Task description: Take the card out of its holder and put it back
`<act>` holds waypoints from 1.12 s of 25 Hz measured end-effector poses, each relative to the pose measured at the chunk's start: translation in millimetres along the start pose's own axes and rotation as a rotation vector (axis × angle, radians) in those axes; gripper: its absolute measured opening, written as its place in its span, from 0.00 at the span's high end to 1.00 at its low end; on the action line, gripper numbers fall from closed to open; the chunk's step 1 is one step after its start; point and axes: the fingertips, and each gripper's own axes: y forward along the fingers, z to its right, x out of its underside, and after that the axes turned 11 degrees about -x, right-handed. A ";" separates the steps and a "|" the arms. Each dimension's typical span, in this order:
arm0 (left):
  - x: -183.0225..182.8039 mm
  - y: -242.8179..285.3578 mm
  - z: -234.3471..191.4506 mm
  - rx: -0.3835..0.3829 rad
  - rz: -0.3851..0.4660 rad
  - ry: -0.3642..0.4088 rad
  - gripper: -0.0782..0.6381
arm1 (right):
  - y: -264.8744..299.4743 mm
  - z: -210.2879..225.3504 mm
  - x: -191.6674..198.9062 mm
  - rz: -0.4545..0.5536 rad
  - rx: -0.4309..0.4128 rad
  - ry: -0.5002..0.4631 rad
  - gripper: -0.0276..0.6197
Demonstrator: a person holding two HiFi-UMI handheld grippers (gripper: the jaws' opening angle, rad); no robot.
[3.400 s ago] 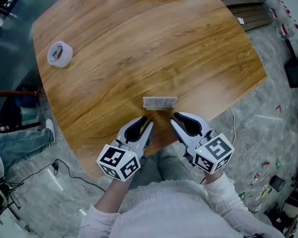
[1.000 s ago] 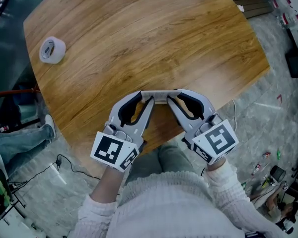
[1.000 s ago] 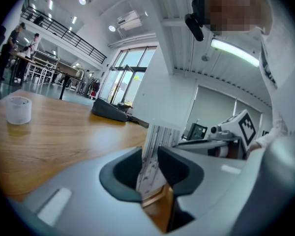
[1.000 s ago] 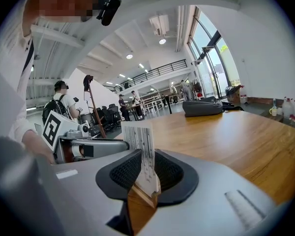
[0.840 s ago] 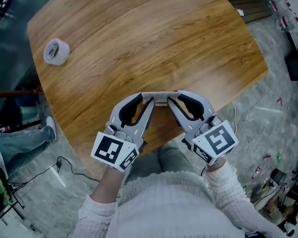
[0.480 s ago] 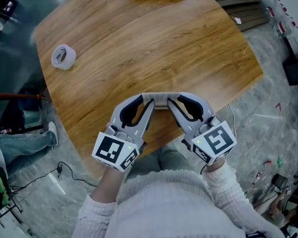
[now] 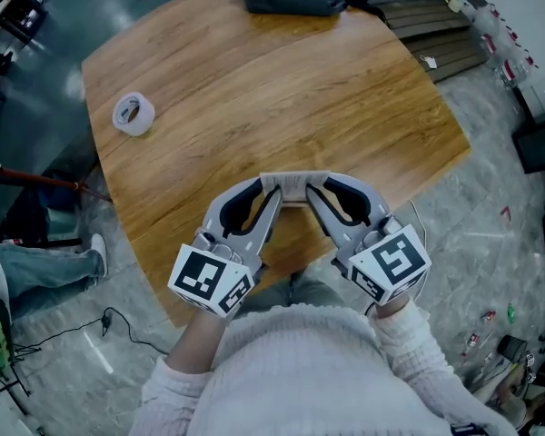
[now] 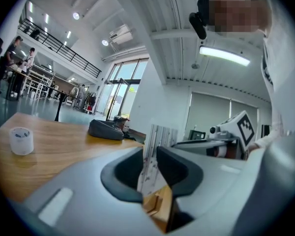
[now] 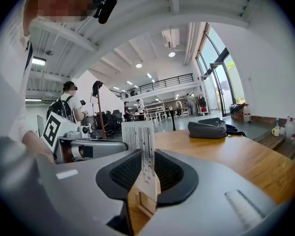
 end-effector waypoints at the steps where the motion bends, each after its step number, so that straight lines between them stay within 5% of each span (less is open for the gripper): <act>1: -1.6 -1.7 1.2 0.000 0.003 0.003 0.78 | -1.6 -1.8 -1.3 0.004 0.002 -0.002 0.84; 28: -16.3 -3.8 14.4 0.046 0.032 0.049 0.78 | -16.1 -5.8 -17.1 0.029 0.037 -0.037 0.85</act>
